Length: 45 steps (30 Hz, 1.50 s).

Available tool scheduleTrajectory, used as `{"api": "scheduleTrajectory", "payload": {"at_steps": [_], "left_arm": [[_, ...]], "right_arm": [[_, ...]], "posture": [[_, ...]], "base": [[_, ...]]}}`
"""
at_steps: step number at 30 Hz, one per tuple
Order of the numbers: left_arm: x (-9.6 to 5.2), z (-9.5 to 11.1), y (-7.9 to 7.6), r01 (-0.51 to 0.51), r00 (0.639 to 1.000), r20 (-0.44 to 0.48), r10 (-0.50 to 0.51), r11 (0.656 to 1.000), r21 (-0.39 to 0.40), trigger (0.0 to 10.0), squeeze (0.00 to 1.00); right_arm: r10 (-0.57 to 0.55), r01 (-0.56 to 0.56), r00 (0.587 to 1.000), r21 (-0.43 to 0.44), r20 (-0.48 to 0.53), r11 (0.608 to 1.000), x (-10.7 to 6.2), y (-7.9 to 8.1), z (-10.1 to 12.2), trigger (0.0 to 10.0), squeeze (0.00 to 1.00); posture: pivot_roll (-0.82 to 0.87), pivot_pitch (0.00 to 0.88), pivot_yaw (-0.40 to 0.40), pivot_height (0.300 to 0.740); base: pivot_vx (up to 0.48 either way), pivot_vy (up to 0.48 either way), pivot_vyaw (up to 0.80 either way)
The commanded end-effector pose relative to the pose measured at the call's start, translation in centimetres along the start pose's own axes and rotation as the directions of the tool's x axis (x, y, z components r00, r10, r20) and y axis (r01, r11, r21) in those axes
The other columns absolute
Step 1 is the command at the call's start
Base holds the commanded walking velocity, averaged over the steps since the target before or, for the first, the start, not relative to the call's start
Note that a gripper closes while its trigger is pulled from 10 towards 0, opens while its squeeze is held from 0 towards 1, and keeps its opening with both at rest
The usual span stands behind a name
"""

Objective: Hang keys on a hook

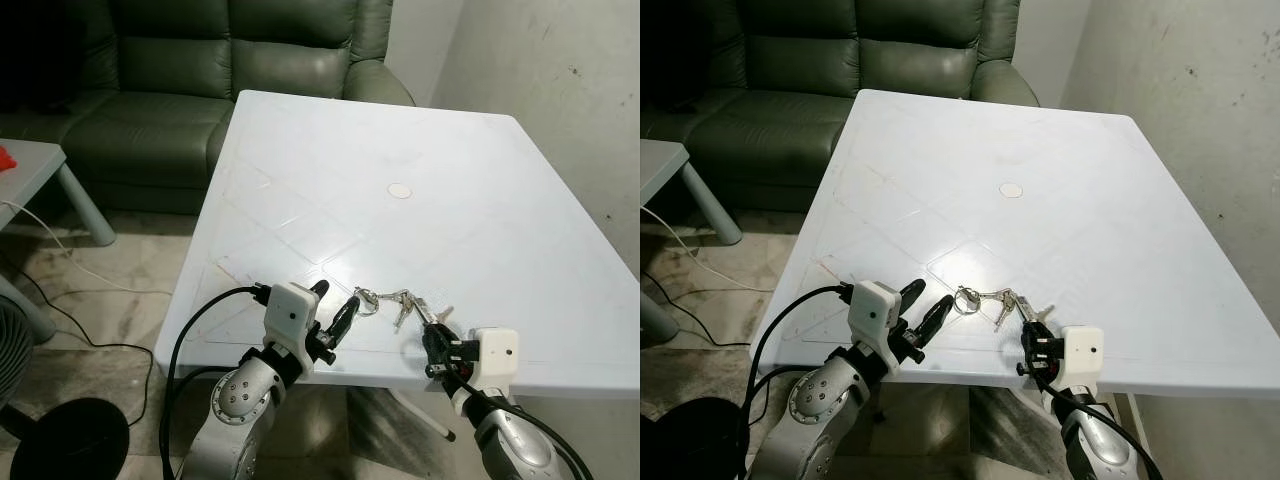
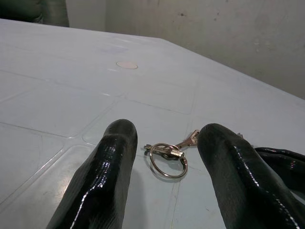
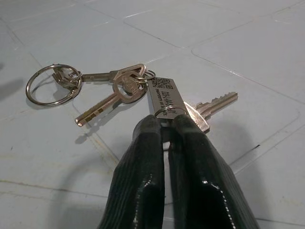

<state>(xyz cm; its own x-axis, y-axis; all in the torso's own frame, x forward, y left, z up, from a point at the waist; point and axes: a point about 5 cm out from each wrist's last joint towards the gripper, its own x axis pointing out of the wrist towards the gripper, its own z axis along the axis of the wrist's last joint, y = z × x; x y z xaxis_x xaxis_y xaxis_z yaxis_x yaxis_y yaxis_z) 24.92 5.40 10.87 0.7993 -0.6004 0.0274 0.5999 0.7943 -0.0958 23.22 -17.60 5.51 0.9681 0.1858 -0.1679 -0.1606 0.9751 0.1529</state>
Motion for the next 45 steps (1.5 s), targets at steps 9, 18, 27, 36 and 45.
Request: {"api": "scheduleTrajectory", "payload": {"at_steps": [9,18,27,36,45], "left_arm": [[0.2,0.5,-0.4,0.017,1.0,0.021,-0.017,1.0,-0.005,10.0,0.0],[0.3,0.7,-0.3,0.013,1.0,0.022,-0.013,1.0,-0.003,10.0,0.0],[0.2,0.7,-0.1,0.007,1.0,0.022,-0.007,1.0,-0.001,10.0,0.0],[0.2,0.8,0.0,-0.005,1.0,0.025,0.005,1.0,-0.002,10.0,0.0],[0.2,0.8,-0.1,-0.007,1.0,0.027,0.007,1.0,-0.004,10.0,0.0]], "right_arm": [[-0.013,0.014,0.999,-0.023,0.047,1.0,-0.2,-1.0,0.8,10.0,1.0],[0.018,-0.018,0.999,-0.012,0.051,1.0,0.0,-0.2,1.0,10.0,1.0],[0.029,-0.028,0.999,-0.014,0.044,0.999,0.4,0.7,0.9,10.0,1.0],[-0.014,0.015,0.999,-0.018,0.051,1.0,0.9,1.2,1.0,10.0,0.0],[-0.039,0.04,0.996,-0.015,0.082,0.999,1.6,1.0,1.7,10.0,0.0]], "posture": [[-0.09,0.05,-0.068,0.74],[-0.08,0.055,-0.067,0.74],[-0.07,0.061,-0.066,0.74],[-0.06,0.062,-0.072,0.74],[-0.06,0.063,-0.071,0.74]], "base": [[0.0,0.0,0.0],[0.0,0.0,0.0],[0.0,0.0,0.0],[0.0,0.0,0.0],[0.0,0.0,0.0]]}}
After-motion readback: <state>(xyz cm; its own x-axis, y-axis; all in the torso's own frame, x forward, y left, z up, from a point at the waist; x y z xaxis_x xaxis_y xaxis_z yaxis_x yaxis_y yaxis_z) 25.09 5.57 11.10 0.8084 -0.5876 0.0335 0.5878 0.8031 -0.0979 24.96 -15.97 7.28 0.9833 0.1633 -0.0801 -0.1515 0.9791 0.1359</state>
